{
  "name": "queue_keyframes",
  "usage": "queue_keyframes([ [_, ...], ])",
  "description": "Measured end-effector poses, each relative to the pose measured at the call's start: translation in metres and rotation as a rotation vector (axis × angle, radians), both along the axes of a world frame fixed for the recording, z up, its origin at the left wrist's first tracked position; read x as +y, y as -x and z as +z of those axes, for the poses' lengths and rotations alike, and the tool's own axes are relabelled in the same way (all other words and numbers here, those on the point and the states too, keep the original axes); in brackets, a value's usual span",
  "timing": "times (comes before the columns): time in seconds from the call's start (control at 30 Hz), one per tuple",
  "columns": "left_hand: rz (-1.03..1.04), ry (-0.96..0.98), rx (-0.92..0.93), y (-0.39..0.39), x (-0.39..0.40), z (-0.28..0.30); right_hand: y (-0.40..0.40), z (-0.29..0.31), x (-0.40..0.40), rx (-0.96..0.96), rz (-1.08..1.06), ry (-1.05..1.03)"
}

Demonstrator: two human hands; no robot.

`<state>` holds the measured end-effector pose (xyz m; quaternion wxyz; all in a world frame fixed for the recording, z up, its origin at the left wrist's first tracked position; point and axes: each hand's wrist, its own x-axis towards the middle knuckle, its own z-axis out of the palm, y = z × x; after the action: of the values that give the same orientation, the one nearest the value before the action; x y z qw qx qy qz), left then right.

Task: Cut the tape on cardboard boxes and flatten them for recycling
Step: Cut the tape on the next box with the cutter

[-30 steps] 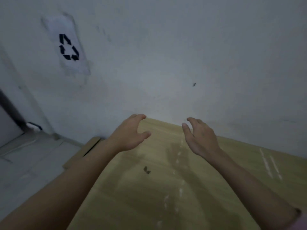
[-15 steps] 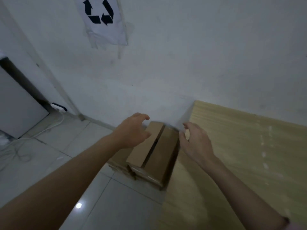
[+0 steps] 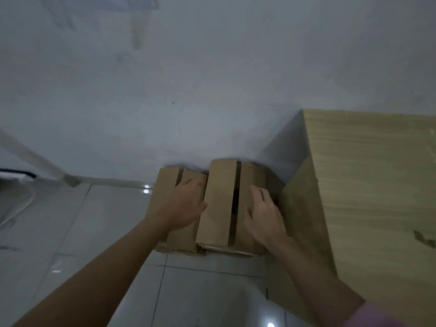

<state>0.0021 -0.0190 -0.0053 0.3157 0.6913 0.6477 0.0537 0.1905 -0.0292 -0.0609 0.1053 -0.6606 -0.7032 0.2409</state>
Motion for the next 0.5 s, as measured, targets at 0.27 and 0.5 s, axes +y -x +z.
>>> queue_keyframes([
  [0.27, -0.023, -0.01, -0.072, 0.031, 0.042, -0.155, 0.004, -0.133, 0.02, 0.138, -0.389, 0.161],
  [0.5, 0.318, 0.19, -0.397, 0.021, 0.058, -0.288, -0.021, -0.242, 0.043, 0.331, -0.706, 0.354],
])
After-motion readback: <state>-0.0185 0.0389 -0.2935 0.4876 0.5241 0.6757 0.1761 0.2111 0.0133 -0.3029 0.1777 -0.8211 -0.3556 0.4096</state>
